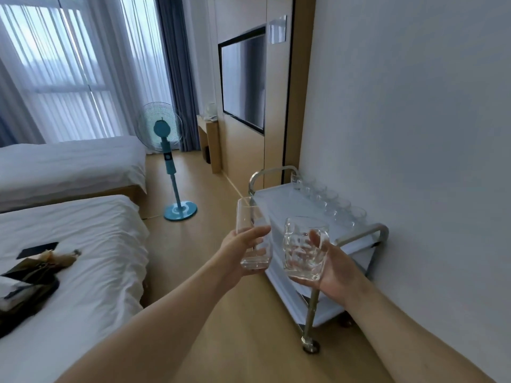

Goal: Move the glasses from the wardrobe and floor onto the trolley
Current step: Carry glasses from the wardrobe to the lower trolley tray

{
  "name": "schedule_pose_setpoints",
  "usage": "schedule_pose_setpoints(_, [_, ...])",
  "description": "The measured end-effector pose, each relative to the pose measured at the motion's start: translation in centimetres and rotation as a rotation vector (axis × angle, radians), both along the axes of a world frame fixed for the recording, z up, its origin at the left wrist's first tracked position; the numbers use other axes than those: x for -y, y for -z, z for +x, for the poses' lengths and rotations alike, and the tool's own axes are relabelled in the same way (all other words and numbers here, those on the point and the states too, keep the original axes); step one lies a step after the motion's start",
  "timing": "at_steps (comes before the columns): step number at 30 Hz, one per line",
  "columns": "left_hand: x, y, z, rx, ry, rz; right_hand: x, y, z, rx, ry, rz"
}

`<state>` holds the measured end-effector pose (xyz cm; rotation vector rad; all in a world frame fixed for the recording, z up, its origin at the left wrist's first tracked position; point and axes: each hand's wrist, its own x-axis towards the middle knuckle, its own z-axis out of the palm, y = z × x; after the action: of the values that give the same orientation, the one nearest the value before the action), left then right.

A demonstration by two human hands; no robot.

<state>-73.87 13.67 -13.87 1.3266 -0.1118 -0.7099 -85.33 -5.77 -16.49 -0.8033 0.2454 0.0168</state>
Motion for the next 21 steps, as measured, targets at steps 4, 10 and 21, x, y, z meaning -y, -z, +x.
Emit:
schedule_pose_setpoints(4, [-0.3, 0.7, 3.1, -0.025, 0.038, -0.003, -1.2, 0.8, 1.9, -0.041, 0.044, -0.045])
schedule_pose_setpoints(10, [1.1, 2.1, 7.1, -0.067, 0.059, -0.011, -0.1, 1.5, 5.4, -0.020, 0.045, -0.067])
schedule_pose_setpoints(21, [9.1, 2.6, 16.9, 0.015, 0.056, 0.083, 8.2, 3.7, 16.2, -0.021, 0.073, -0.100])
